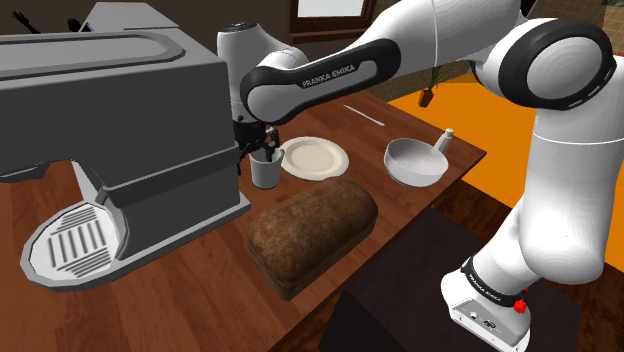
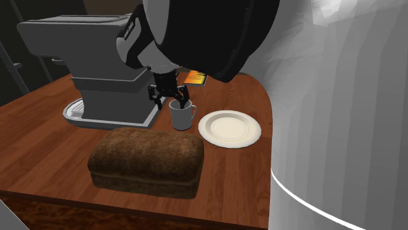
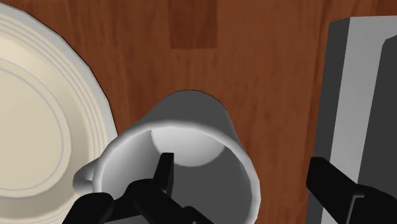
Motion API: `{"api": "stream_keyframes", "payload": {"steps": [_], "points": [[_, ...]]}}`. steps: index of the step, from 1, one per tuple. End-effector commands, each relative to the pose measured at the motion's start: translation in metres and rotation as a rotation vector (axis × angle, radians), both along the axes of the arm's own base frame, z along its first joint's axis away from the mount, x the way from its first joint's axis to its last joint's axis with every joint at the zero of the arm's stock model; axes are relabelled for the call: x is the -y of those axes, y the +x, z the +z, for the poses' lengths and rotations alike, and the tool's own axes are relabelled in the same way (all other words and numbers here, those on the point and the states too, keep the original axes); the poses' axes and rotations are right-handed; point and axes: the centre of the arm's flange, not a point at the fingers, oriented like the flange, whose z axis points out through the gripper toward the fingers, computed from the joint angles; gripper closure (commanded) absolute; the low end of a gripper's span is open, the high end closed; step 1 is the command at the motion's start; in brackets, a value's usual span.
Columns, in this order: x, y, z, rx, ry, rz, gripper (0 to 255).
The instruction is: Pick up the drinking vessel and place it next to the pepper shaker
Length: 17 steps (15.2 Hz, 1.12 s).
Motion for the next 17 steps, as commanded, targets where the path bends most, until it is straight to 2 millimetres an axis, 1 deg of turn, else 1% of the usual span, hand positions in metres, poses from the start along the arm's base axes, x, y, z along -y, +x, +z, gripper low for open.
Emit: {"api": "stream_keyframes", "payload": {"steps": [1,7,8,17], "points": [[0.0007,0.0002,-0.0042,0.000,0.000,0.000,0],[0.0007,0.0002,-0.0042,0.000,0.000,0.000,0],[0.0007,0.0002,-0.0042,0.000,0.000,0.000,255],[0.0007,0.0002,-0.0042,0.000,0.000,0.000,255]]}}
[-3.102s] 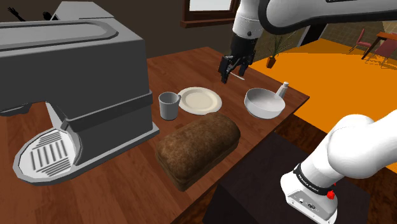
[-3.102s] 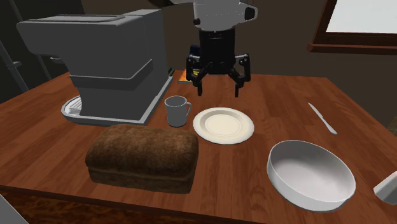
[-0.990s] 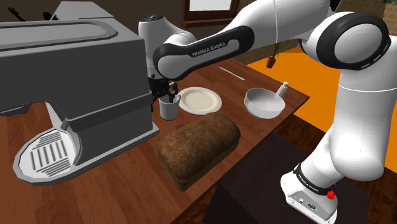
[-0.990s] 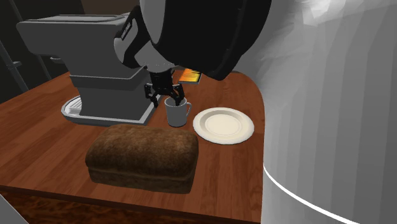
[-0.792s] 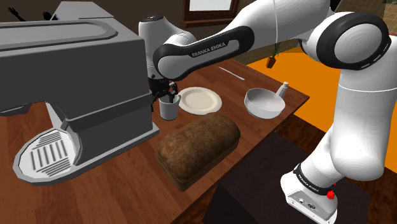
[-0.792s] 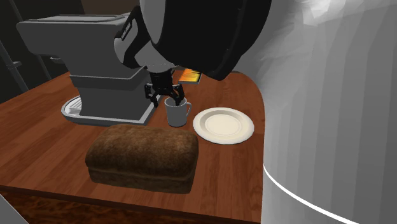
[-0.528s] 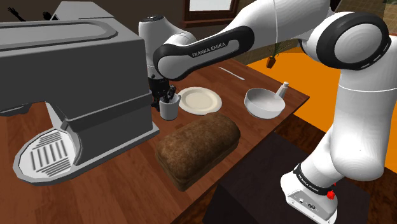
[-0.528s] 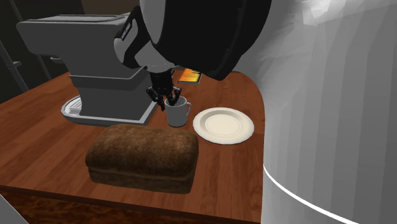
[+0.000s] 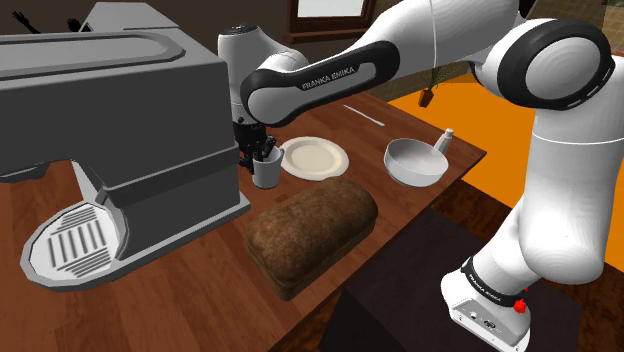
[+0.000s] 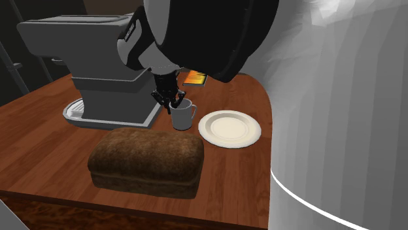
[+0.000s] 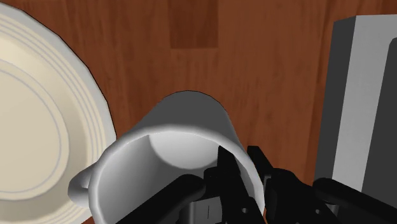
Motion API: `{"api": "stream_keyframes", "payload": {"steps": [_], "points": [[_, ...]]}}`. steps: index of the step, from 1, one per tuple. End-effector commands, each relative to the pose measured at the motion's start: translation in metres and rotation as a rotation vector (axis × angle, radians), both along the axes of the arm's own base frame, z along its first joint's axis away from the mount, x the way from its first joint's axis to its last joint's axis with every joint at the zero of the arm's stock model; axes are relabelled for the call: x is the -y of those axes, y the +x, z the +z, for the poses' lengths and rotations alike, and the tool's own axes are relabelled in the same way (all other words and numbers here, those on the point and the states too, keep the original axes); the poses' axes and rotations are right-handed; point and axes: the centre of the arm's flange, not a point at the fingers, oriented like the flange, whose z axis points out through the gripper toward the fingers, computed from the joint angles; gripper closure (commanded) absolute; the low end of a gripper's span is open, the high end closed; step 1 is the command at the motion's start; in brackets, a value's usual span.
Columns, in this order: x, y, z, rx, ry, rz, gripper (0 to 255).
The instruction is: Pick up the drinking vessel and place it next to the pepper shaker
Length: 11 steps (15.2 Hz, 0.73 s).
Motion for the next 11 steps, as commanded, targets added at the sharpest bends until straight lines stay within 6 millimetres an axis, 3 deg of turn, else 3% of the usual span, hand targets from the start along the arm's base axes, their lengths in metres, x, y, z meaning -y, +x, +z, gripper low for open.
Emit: {"api": "stream_keyframes", "payload": {"steps": [1,11], "points": [[0.000,0.000,0.005,0.000,0.000,0.000,255],[0.000,0.000,0.058,0.000,0.000,0.000,255]]}}
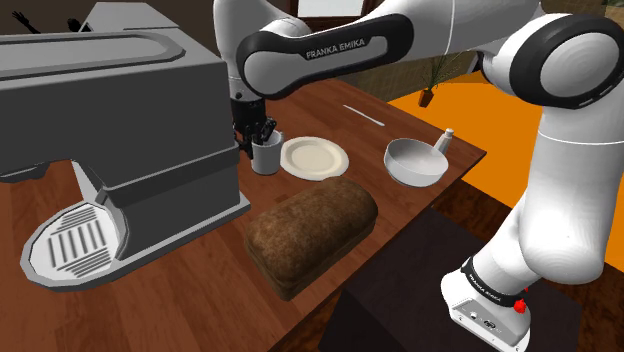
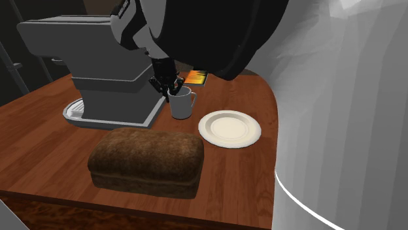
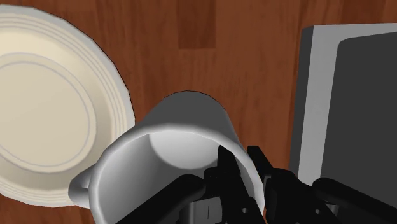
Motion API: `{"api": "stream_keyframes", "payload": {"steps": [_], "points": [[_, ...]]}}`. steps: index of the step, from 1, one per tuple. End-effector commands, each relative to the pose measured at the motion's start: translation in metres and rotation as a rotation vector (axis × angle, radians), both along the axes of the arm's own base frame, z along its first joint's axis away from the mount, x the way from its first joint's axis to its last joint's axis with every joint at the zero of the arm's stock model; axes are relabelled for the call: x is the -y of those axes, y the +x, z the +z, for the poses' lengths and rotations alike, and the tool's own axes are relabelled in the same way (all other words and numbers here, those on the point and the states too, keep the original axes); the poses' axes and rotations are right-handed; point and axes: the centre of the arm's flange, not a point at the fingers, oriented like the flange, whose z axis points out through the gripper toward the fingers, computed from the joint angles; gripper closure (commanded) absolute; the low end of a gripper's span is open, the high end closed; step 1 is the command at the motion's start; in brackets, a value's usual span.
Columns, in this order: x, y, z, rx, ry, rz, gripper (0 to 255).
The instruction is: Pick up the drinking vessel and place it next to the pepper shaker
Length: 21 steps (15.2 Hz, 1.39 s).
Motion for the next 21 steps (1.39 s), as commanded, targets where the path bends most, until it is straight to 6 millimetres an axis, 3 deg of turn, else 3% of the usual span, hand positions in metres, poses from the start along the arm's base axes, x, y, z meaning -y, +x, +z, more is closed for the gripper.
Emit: {"api": "stream_keyframes", "payload": {"steps": [1,21], "points": [[0.000,0.000,0.010,0.000,0.000,0.000,255],[0.000,0.000,0.116,0.000,0.000,0.000,255]]}}
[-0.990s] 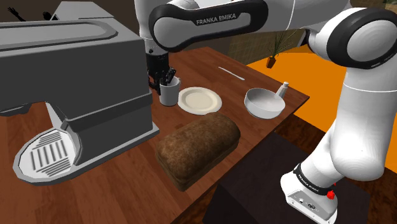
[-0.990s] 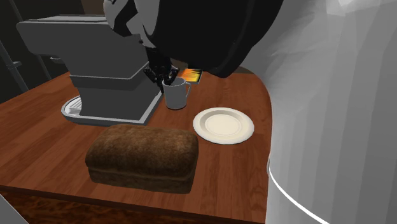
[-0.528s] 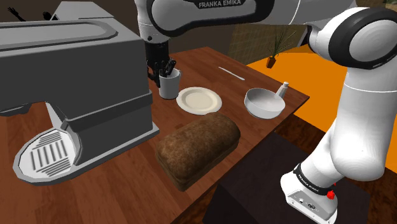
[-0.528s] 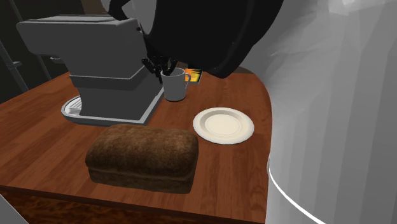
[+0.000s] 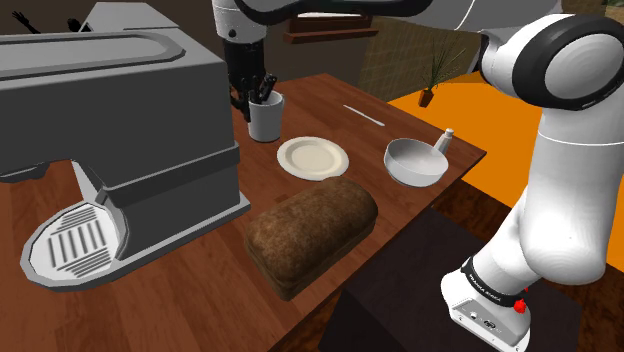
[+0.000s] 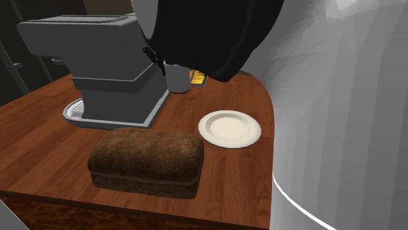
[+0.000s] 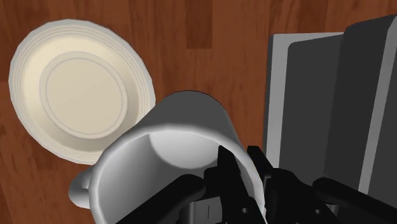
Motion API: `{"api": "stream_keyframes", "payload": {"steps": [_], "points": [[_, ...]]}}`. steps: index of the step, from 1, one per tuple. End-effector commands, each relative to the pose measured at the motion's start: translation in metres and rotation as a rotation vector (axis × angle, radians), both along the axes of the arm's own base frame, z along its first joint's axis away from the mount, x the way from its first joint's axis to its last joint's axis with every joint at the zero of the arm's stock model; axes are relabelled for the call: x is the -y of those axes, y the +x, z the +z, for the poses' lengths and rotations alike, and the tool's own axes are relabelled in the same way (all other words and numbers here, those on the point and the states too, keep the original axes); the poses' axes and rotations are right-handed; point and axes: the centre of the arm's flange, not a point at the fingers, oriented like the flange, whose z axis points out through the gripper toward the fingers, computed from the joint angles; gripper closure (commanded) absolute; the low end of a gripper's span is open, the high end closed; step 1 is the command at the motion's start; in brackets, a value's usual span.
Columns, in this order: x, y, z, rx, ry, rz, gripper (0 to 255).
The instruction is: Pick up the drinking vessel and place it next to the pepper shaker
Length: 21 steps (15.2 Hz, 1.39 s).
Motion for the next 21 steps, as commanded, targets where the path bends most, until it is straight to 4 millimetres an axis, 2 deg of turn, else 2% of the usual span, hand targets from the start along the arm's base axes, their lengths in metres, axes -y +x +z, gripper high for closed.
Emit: {"api": "stream_keyframes", "payload": {"steps": [1,3,21], "points": [[0.002,-0.001,0.011,0.000,0.000,0.000,255],[0.002,-0.001,0.017,0.000,0.000,0.000,255],[0.225,-0.084,0.017,0.000,0.000,0.000,255]]}}
